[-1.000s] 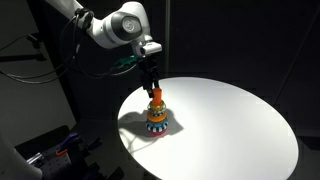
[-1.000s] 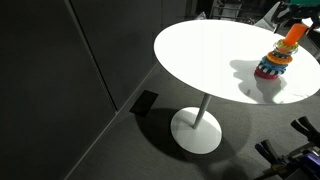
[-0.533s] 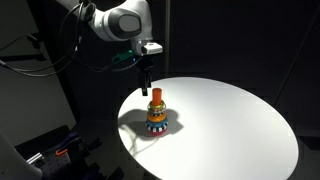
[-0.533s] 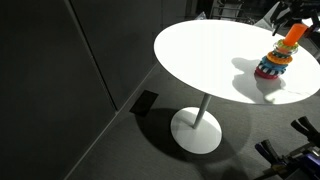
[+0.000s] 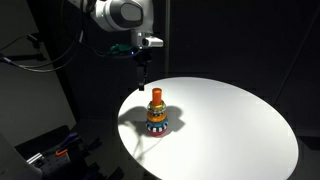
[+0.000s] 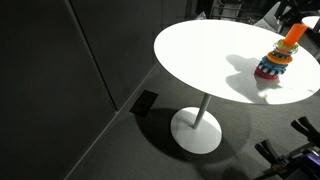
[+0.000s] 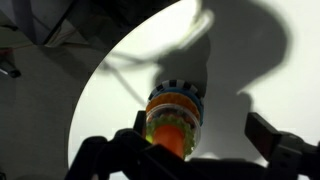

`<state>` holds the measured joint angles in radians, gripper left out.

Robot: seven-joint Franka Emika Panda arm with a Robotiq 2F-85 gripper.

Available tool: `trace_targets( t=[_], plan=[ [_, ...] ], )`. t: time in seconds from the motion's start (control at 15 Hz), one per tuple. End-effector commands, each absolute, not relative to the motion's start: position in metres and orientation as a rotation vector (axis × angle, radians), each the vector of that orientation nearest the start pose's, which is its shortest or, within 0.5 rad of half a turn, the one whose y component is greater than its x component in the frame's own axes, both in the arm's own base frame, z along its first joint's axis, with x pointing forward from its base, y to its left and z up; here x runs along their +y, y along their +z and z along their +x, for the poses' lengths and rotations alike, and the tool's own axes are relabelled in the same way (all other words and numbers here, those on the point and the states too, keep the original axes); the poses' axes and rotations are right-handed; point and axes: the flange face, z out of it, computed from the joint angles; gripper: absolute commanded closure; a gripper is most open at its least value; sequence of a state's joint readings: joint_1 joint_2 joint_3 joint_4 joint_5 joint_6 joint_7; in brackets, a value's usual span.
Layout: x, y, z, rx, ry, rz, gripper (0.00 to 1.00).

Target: Place the stack on top of the red ring

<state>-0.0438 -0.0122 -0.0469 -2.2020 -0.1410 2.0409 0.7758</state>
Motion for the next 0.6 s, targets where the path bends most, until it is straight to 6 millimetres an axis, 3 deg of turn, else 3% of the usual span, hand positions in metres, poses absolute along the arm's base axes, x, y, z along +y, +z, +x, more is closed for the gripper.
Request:
trace_targets(
  t=[0.0,0.4,0.47,0.53],
  plan=[
    [-0.05,0.407,0.509,1.154,0.221,-3.047,0.0],
    [-0.05,0.443,0.505,1.003,0.27,-3.027,0.0],
    [-0.05,0.446,0.504,1.009,0.272,-3.032,0.0],
    [-0.048,0.433,0.506,1.043,0.255,-3.04,0.0]
  ],
)
